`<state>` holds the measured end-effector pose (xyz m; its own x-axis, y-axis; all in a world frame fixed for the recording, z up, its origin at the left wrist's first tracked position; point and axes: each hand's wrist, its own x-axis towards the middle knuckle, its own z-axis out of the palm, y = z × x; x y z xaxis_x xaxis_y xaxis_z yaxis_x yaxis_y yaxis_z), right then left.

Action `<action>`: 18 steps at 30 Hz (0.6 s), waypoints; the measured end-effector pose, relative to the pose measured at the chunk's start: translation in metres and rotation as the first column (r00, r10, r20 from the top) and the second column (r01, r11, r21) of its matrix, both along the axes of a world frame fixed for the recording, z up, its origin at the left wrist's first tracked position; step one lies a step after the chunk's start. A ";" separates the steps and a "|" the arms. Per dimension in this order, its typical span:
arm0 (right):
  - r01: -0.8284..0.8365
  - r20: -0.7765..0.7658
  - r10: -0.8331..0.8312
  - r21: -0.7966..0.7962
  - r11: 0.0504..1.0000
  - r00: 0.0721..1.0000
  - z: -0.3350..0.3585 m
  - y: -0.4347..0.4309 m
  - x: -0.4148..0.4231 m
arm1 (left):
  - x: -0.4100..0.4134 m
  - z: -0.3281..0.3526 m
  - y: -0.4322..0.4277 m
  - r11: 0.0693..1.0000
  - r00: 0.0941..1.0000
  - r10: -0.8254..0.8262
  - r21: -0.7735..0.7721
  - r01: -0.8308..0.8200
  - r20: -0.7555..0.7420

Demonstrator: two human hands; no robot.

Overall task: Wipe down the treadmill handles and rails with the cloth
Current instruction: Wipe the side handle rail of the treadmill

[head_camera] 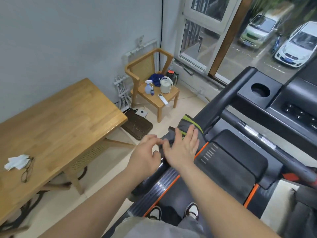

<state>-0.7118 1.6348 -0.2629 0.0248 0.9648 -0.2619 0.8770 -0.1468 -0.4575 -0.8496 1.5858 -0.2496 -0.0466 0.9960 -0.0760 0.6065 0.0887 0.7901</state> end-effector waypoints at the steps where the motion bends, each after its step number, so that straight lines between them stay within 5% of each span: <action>1: 0.023 0.025 -0.024 0.015 1.000 0.999 0.000 0.020 0.009 | 0.006 0.000 0.005 0.999 1.000 -0.018 -0.042 0.017 -0.020; 8: 0.051 0.093 -0.058 0.079 0.996 0.994 0.001 0.104 0.069 | 0.024 0.000 0.021 0.992 0.986 -0.098 -0.093 0.087 -0.132; 12: 0.173 -0.139 -0.141 0.246 0.954 0.980 -0.016 0.035 0.040 | 0.023 -0.004 0.023 0.996 0.992 -0.060 -0.068 0.053 -0.114; 18: 0.162 -0.354 -0.143 0.026 0.986 0.924 -0.021 -0.050 0.003 | 0.037 0.005 0.044 0.999 0.999 0.018 -0.044 -0.020 -0.049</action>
